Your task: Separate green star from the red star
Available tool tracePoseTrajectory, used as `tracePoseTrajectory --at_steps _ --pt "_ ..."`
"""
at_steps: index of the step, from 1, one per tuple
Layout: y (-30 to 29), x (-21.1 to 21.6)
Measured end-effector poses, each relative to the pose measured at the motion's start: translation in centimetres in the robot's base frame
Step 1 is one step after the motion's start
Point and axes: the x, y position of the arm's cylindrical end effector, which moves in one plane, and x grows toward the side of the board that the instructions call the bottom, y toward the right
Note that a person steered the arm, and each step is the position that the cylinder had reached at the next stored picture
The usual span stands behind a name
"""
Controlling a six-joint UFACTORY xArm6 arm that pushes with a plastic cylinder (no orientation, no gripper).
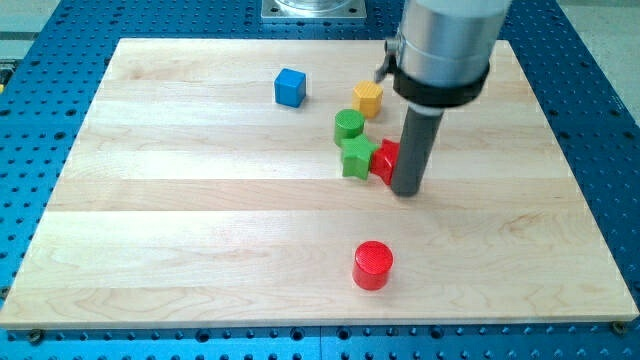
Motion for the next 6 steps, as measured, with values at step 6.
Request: tracePoseTrajectory --at_steps 6 --pt "-1.8 1.0"
